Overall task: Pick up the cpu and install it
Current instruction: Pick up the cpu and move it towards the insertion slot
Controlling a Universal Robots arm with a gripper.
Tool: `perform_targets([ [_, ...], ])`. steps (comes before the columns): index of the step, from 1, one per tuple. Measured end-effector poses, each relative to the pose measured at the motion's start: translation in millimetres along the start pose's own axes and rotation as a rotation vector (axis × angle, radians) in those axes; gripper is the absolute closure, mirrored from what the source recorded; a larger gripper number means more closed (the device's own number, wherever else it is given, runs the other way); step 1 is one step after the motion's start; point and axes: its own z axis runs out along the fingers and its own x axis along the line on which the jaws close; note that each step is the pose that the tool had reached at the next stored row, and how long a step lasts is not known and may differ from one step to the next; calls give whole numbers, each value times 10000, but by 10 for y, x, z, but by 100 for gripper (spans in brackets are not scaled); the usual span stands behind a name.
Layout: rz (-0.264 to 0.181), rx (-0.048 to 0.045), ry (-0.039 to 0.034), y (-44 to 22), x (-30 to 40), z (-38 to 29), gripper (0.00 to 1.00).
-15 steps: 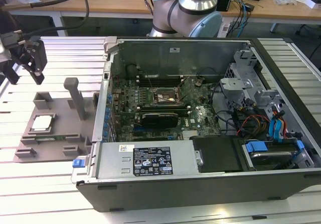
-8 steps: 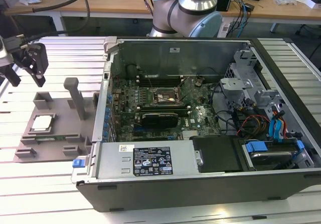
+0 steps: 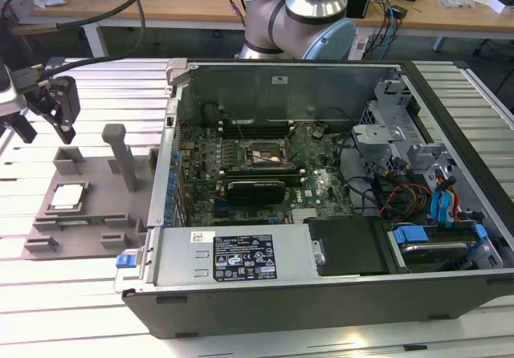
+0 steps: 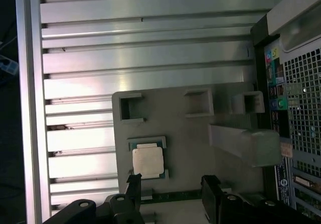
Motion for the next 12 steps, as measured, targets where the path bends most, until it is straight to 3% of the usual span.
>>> perform_targets([
  [12, 0, -1, -1, -4, 2, 93, 40],
])
